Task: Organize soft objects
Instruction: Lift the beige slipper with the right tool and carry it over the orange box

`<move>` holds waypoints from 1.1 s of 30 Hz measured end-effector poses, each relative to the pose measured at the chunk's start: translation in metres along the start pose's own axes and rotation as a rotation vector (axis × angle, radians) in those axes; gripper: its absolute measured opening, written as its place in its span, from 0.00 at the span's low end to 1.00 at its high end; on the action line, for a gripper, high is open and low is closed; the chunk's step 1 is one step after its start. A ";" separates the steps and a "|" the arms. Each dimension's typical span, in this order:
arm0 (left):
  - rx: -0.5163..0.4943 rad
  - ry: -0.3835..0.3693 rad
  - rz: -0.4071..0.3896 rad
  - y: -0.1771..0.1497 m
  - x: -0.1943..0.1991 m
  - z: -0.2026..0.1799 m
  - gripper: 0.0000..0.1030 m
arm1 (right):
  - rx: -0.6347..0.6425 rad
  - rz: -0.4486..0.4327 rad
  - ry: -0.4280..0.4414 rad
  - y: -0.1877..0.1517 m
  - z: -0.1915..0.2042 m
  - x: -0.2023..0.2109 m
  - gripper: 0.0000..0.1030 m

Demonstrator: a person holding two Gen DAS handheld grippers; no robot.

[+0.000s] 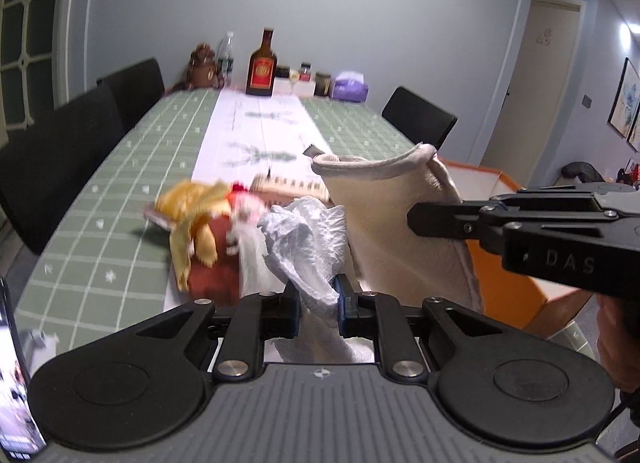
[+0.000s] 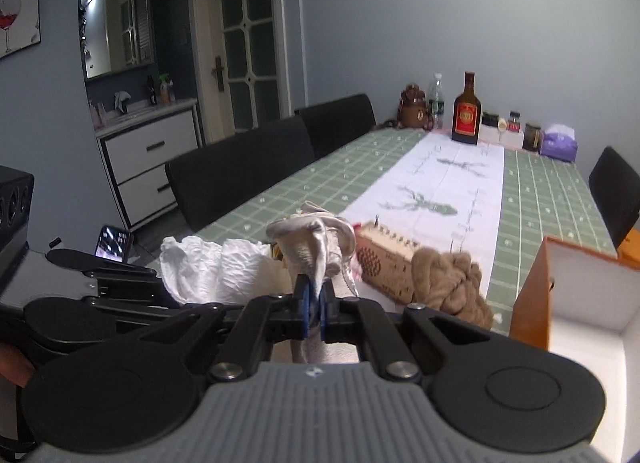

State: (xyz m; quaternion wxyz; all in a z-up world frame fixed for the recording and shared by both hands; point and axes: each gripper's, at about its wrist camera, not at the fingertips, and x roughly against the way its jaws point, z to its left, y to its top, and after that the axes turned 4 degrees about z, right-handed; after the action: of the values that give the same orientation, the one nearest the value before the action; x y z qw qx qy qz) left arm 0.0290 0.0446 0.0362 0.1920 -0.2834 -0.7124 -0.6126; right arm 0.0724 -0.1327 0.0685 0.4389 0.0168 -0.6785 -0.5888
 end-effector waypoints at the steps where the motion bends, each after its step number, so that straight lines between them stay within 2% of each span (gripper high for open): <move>1: -0.006 0.000 -0.007 0.004 0.002 -0.001 0.18 | 0.005 -0.010 -0.002 0.004 -0.002 0.004 0.02; 8: -0.058 0.001 -0.058 0.036 0.004 -0.014 0.18 | 0.057 -0.071 -0.068 0.028 -0.018 0.023 0.02; 11: -0.069 -0.024 -0.092 0.052 -0.001 -0.027 0.18 | 0.077 -0.085 -0.124 0.034 -0.030 0.028 0.02; 15: -0.057 -0.123 -0.106 0.069 -0.013 -0.050 0.18 | 0.067 -0.089 -0.216 0.043 -0.055 0.038 0.02; 21: -0.114 -0.291 -0.102 0.088 -0.031 -0.099 0.18 | 0.021 -0.055 -0.370 0.041 -0.097 0.064 0.02; 23: -0.118 -0.349 -0.066 0.095 -0.046 -0.114 0.18 | 0.004 -0.018 -0.404 0.035 -0.111 0.067 0.02; 26: -0.151 -0.404 0.041 0.096 -0.078 -0.134 0.18 | -0.042 0.059 -0.432 0.021 -0.134 0.067 0.02; 33: -0.202 -0.417 0.286 0.079 -0.146 -0.163 0.18 | -0.143 0.289 -0.410 -0.022 -0.173 0.042 0.02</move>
State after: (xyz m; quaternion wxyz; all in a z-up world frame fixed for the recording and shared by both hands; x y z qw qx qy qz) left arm 0.1790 -0.1333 0.0344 0.0967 -0.5188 -0.6246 -0.5757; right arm 0.1421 -0.2982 0.0611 0.3719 -0.2313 -0.7053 -0.5575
